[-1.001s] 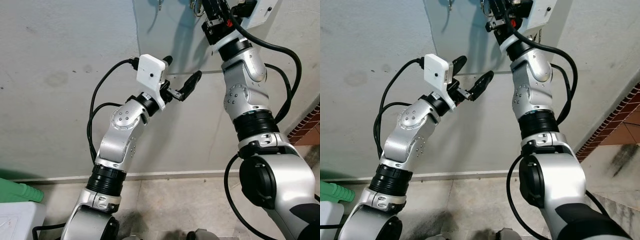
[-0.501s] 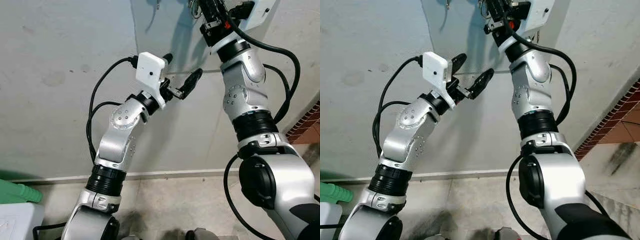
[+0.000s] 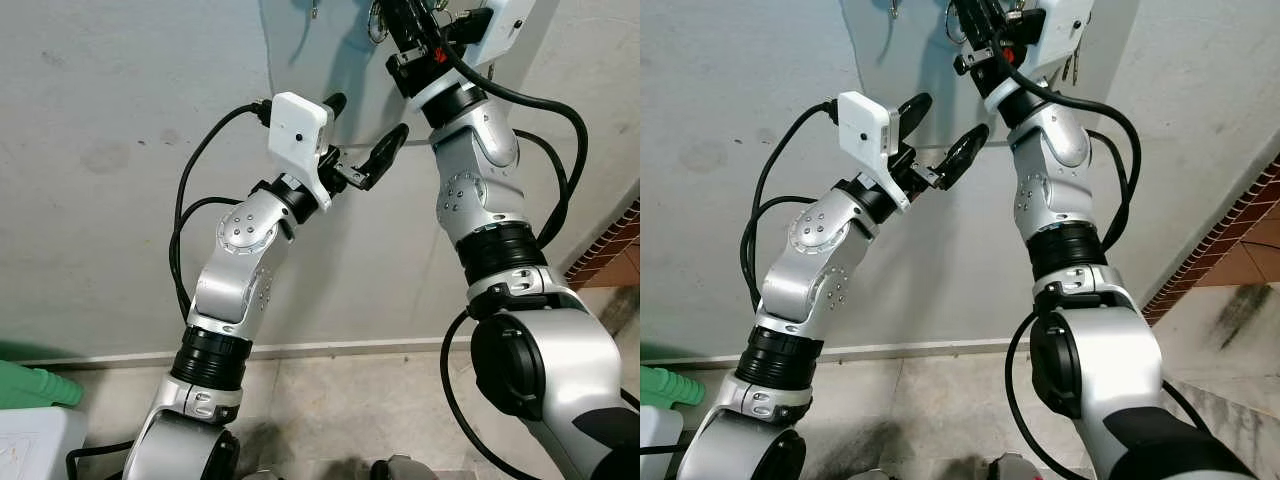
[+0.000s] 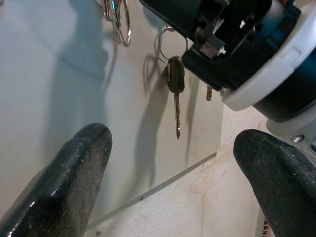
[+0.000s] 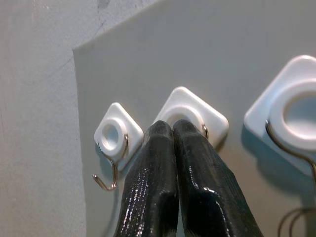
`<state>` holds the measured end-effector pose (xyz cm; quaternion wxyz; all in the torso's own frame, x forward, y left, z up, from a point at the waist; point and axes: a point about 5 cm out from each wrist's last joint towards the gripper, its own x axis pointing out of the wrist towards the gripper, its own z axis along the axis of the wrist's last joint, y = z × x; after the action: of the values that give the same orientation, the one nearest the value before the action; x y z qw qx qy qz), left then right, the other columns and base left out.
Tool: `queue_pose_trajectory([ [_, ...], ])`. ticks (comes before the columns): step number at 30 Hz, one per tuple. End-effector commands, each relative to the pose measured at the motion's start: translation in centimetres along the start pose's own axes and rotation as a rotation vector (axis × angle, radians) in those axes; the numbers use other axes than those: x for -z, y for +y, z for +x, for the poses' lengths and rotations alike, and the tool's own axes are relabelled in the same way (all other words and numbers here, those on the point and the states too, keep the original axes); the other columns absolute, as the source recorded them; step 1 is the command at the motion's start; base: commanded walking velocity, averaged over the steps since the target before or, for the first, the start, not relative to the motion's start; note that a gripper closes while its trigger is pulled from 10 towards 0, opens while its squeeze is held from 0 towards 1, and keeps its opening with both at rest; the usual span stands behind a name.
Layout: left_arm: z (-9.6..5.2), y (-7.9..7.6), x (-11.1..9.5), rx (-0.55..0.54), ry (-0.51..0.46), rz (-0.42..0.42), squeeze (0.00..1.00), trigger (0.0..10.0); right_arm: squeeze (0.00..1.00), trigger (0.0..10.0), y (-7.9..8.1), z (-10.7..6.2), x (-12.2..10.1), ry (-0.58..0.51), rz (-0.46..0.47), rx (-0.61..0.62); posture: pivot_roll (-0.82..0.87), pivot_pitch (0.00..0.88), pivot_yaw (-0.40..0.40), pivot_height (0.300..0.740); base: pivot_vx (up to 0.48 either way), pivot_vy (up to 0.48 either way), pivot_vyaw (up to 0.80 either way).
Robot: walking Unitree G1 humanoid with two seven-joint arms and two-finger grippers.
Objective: Hang keys on a hook
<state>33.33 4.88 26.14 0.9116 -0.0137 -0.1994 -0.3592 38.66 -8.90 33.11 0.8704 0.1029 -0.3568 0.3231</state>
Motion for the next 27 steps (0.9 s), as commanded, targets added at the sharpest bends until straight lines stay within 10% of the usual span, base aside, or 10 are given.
queue_pose_trajectory([
  [1, 0.1, -0.2, -0.6, 0.014, -0.014, 0.012, 0.0, 10.0, 0.0, 10.0, 0.6, 1.2, -0.9, -0.027, -0.008, -0.031, -0.02, 0.131, 0.033, 0.721, 0.0, 0.0, 0.0],
  [27, -0.1, 0.1, -0.5, -0.009, -0.007, 0.004, 0.0, 10.0, 0.0, 10.0, 0.1, 1.0, 1.2, 0.167, -0.041, 0.038, -0.02, 0.15, 0.028, 0.721, 0.0, 0.0, 0.0],
])
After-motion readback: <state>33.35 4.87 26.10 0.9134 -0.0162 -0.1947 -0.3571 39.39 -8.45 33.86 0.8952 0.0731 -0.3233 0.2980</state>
